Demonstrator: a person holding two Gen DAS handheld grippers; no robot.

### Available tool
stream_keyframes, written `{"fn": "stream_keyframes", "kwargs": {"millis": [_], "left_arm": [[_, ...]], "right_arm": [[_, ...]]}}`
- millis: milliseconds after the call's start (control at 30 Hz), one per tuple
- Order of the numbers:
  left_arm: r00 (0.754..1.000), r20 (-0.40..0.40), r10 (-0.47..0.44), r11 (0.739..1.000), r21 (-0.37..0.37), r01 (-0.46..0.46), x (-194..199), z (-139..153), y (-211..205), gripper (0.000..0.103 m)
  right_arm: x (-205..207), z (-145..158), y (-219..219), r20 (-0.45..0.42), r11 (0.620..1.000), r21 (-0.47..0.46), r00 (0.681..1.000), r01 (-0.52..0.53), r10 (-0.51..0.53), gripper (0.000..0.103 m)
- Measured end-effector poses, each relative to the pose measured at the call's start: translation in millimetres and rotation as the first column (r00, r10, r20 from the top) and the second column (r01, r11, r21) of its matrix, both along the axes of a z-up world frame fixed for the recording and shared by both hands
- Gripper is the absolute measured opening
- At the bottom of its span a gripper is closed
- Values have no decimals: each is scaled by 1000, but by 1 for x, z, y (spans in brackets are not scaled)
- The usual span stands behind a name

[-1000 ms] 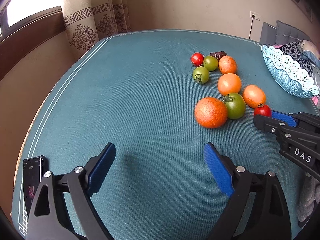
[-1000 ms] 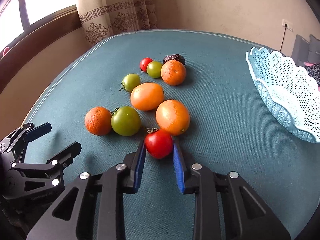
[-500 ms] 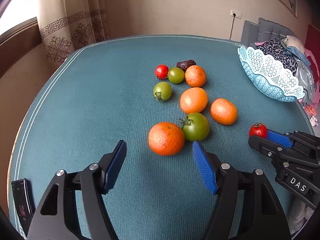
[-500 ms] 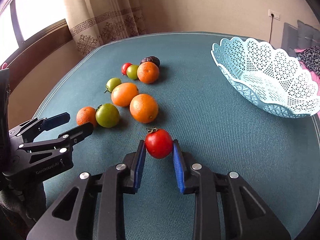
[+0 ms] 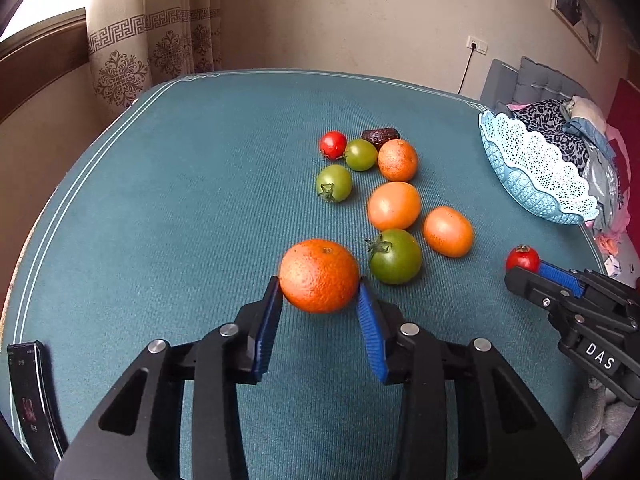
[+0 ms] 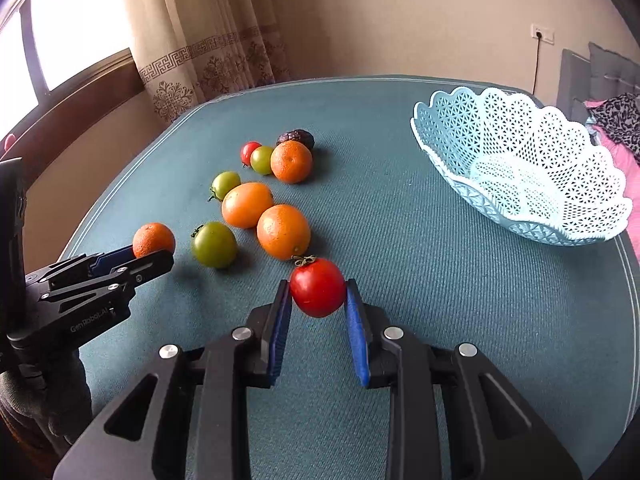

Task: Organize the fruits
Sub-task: 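Carry the red tomato into the blue basket with the right gripper while the left gripper grasps the orange, then lower the orange into the blue basket and open the left gripper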

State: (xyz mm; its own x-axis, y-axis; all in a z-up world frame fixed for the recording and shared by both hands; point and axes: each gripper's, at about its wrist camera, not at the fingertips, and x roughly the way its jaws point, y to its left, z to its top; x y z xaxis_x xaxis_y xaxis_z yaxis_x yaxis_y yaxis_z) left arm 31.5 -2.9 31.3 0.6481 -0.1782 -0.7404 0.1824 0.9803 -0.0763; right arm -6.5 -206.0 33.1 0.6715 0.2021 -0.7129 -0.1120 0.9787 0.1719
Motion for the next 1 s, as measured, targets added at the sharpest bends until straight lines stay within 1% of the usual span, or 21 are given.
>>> {"fn": "stream_keyframes", "kwargs": {"millis": [100,200,333,467,667,700,767,800,900,1000], "left_arm": [[1000,8,1,1000,5,-1,0,7,0,39],[999,37,-3,1000,17,2,-4,18,-4,39],[997,75,-21,1000,16,19,-11,35,-14,39],[993,99,-61,998,24,59,-14,47,-35,39],[986,104,-127,992,12,127,-5,63,-77,39],[984,110,-137,991,16,136,-3,65,-86,39],[980,115,-162,987,21,160,0,69,-105,39],[978,113,-176,984,15,176,2,70,-113,39],[970,106,-218,976,2,219,11,75,-140,39],[962,103,-254,967,-3,255,20,76,-165,39]], "right_arm": [[0,7,-7,22,1000,1,999,27,-27,27],[0,19,-19,60,998,-3,996,64,-63,27],[2,35,-47,107,989,-5,983,148,-147,27],[6,42,-81,140,968,-19,959,250,-245,27],[18,39,-128,147,939,-48,932,342,-332,28],[19,38,-135,148,934,-47,927,354,-344,29],[19,38,-150,147,928,-26,920,371,-363,44],[15,40,-154,163,925,-22,915,378,-370,51],[5,42,-158,200,918,-45,904,394,-378,51],[-5,41,-163,207,916,-39,900,399,-383,51]]}}
